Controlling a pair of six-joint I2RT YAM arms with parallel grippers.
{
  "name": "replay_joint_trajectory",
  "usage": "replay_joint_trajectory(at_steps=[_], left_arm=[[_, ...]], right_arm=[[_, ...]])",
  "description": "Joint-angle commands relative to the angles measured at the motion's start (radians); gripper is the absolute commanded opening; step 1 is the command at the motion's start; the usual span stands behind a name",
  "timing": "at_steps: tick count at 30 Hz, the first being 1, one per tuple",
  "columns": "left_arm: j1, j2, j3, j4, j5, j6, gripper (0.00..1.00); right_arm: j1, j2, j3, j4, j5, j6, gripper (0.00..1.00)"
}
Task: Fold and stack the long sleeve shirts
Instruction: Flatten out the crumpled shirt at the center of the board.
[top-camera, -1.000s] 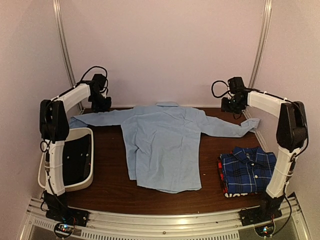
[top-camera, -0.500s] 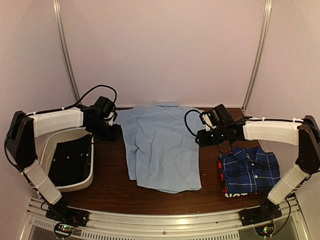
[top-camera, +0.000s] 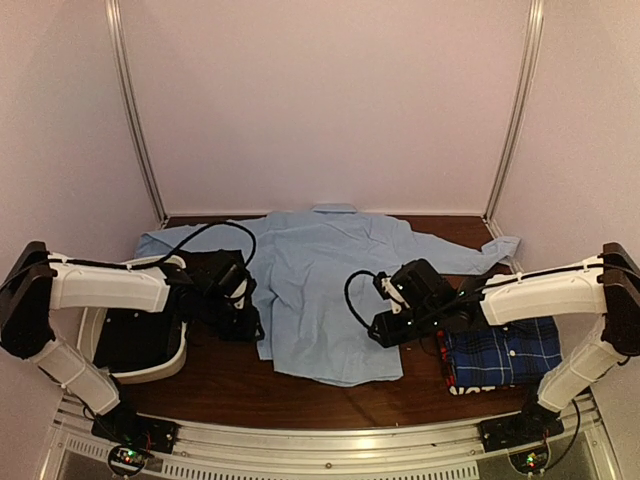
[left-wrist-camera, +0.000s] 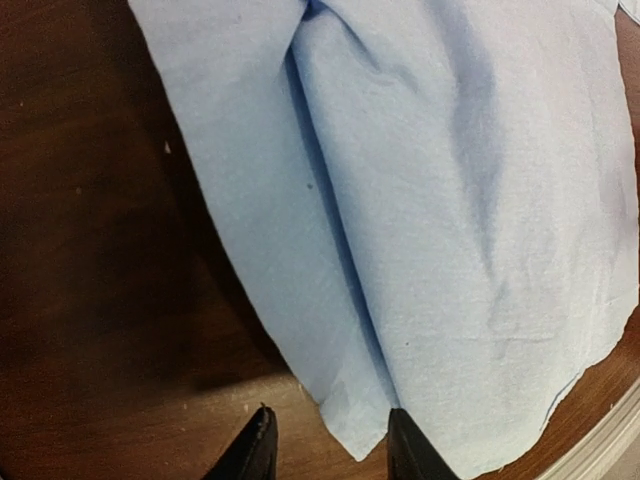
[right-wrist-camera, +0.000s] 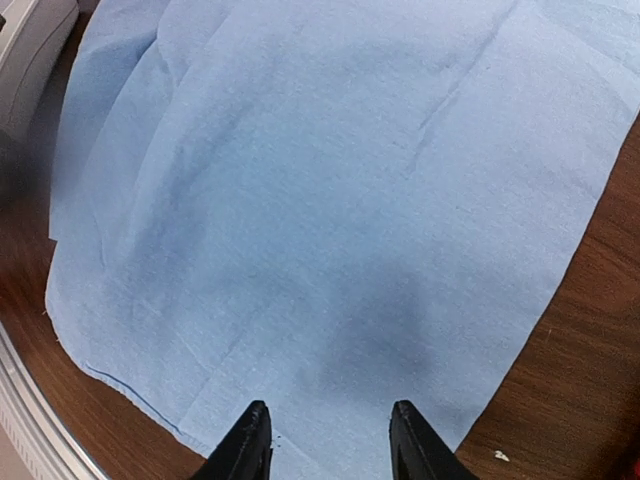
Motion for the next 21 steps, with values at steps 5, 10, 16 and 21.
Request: replay_joint_trajectory(at_steps=[5,10,16,21], left_arm=[[-0.045,0.062,-0.035,0.13,0.0,-0.088,0.35],[-0.053,0.075,-0.049,0.14,-0.007,-0.105,0.28],[-0.054,0.059,-0.065,0.101,-0.033,-0.11,0.07],[-0.055,0.022,-0.055,0.002,-0.094,-0.102,0.0]], right_arm=[[0.058,0.028,-0.032,0.064,-0.008,0.064,0.36],[0.085,0.067,-0.058,0.09,-0.021,0.073,0.31],[0.099,0.098,-0.083,0.086,-0.006,0.074,0.29],[0.099,0.093,-0.113,0.061,0.017,0.07,0.29]])
